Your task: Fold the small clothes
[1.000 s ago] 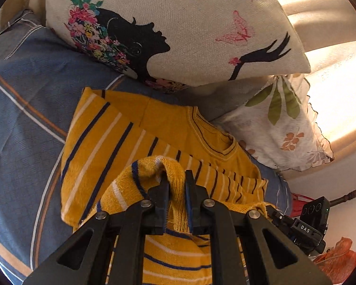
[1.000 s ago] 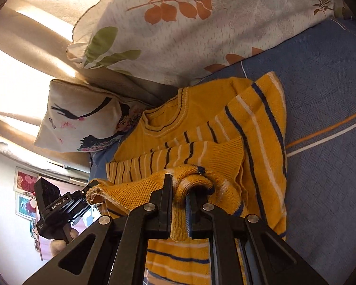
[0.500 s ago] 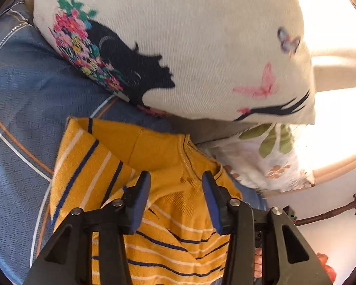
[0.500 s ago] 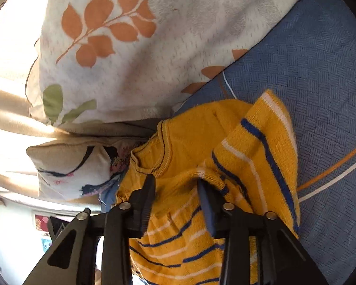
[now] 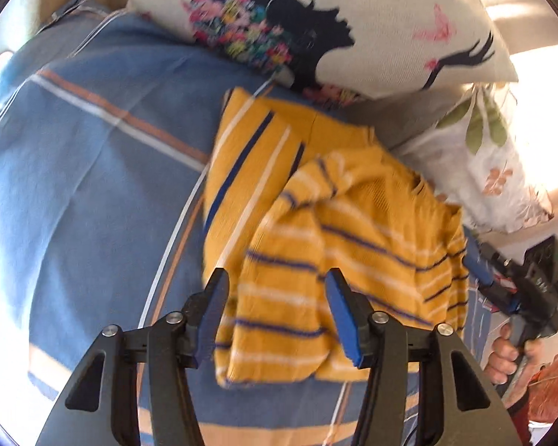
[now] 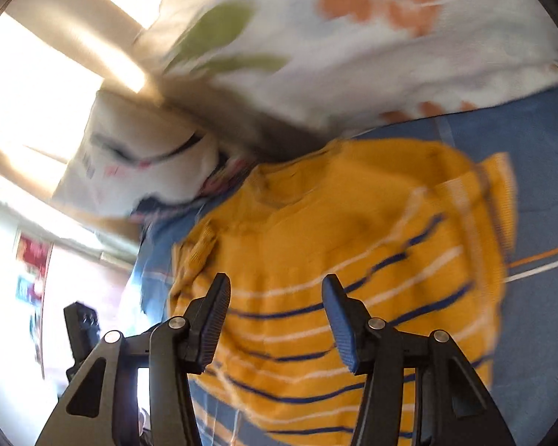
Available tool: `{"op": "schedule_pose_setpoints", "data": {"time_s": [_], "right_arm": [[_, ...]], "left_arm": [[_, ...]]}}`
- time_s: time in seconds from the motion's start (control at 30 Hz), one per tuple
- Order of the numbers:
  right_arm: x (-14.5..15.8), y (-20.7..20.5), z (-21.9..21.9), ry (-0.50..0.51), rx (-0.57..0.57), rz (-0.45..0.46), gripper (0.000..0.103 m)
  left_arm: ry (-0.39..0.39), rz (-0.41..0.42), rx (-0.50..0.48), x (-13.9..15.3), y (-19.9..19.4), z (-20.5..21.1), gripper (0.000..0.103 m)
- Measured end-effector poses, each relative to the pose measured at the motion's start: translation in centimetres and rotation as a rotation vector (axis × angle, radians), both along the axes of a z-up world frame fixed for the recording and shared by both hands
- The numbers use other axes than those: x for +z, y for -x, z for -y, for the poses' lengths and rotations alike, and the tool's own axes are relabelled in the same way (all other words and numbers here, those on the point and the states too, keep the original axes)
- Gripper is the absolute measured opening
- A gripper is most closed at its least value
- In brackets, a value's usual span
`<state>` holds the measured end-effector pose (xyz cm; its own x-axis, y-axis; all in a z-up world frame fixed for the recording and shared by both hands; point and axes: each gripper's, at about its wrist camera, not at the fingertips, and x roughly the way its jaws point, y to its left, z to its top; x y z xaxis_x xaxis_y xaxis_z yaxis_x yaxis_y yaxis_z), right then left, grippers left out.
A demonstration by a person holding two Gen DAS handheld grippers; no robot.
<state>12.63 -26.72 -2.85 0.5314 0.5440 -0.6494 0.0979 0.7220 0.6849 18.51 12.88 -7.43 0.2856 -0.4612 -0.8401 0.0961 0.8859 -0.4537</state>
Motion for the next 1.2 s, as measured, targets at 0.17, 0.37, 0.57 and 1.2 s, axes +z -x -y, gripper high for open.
{"op": "schedule_pose_setpoints", "data": {"time_s": [0.17, 0.37, 0.57, 1.2], "right_arm": [[-0.1, -2.6, -6.9, -0.019, 0.173, -0.004, 0.056], [-1.6, -7.8, -13.9, 0.036, 0.277, -0.044, 0.056], [-3.0, -12.6, -18.4, 0.088, 0.305, -0.060, 0.055], [0.9, -11.5, -20.4, 0.185, 0.399, 0.077, 0.058]], "left_arm": [[-0.061, -0.004, -0.048, -1.4, 1.7, 0.2, 0.043], [-0.047, 0.002, -0.028, -1.7, 1.8, -2.1, 0.005], [-0.012, 0.001, -0.012, -2.0, 1.9, -4.5, 0.005], [0.093, 0.018, 0.045, -0.2, 4.1, -8.4, 0.013]]}}
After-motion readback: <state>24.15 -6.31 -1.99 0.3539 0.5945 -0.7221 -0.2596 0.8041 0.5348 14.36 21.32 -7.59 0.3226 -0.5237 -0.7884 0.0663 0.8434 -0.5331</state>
